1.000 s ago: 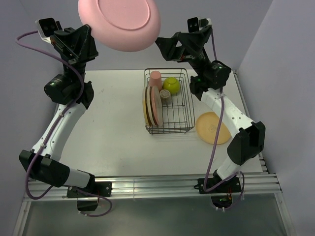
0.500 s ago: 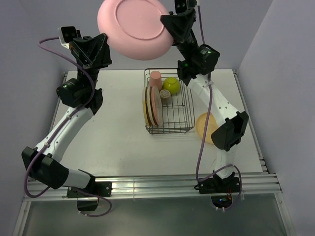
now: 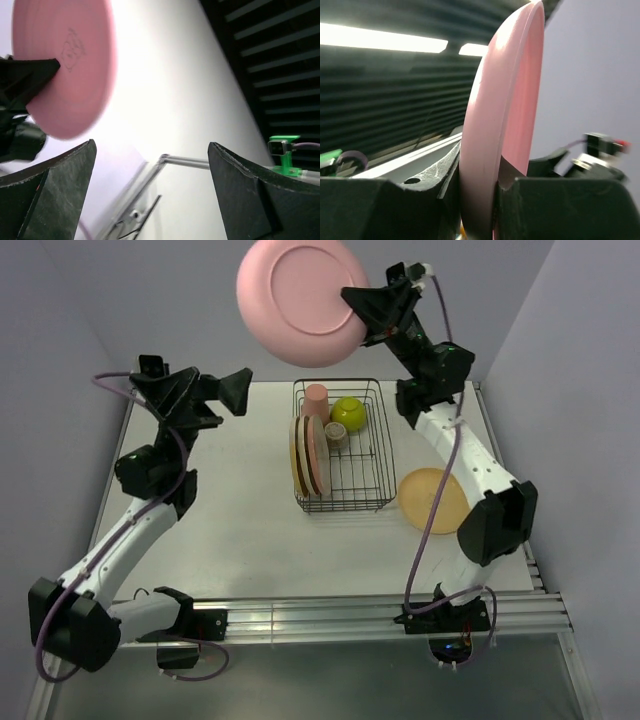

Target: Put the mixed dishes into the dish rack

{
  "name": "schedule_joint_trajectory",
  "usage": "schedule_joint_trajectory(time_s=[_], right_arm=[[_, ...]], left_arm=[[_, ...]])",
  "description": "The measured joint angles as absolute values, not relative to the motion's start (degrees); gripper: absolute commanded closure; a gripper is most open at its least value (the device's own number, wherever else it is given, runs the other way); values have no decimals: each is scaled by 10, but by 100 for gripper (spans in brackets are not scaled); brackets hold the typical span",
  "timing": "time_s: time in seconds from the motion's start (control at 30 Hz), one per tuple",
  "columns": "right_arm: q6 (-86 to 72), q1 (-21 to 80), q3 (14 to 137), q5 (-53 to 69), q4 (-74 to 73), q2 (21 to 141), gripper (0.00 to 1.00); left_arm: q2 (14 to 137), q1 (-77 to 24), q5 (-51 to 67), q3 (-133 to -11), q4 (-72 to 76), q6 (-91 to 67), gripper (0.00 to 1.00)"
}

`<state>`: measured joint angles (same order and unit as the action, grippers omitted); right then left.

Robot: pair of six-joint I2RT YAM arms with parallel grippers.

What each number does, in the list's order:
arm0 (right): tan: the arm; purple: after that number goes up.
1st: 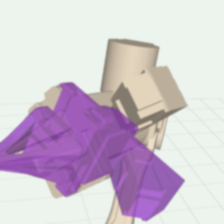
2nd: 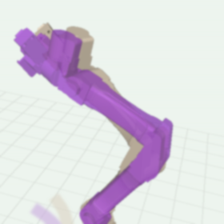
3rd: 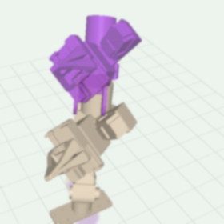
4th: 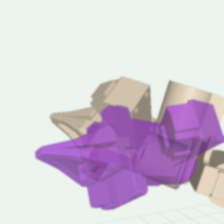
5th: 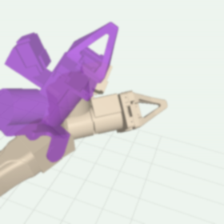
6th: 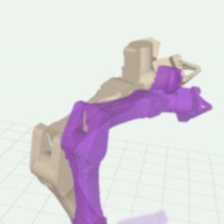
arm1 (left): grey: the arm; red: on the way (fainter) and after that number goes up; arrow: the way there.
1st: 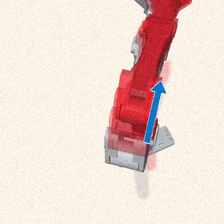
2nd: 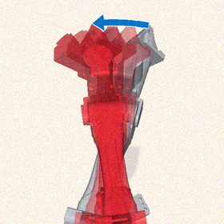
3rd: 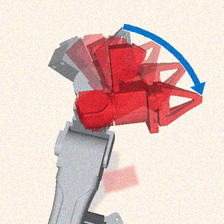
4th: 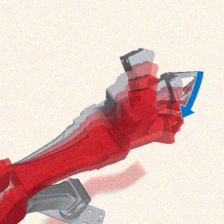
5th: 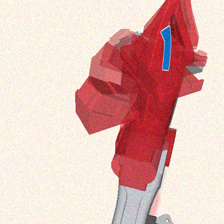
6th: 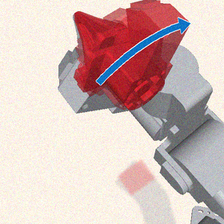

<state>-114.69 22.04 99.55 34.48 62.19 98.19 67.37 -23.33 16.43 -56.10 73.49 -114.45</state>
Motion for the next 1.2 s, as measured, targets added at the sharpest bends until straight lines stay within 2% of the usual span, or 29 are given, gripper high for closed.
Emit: schedule_joint_trajectory(time_s=[0.07, 0.17, 0.33, 0.4, 0.5, 0.63, 0.83, 1.2], right_arm=[[-1137, 183, 960, 373, 574, 943, 100], [-1031, 129, 952, 420, 396, 877, 100], [-721, 120, 1116, 401, -55, 834, 100], [-618, 136, 1138, 371, -176, 814, 100], [-510, 170, 1131, 313, -317, 786, 100], [-408, 229, 1080, 209, -442, 773, 100], [-340, 313, 994, 96, -522, 783, 100], [-280, 347, 952, 4, -514, 815, 100]], left_arm=[[621, -196, 197, -531, 680, -1131, 1], [534, -141, 246, -564, 456, -1021, 1], [531, -130, 231, -849, -53, -716, 7], [531, -130, 206, -899, -169, -636, 9], [526, -129, 177, -904, -308, -557, 12], [531, -129, 159, -854, -423, -512, 13], [545, -129, 152, -819, -495, -482, 12], [535, -129, 158, -806, -505, -461, 11]])
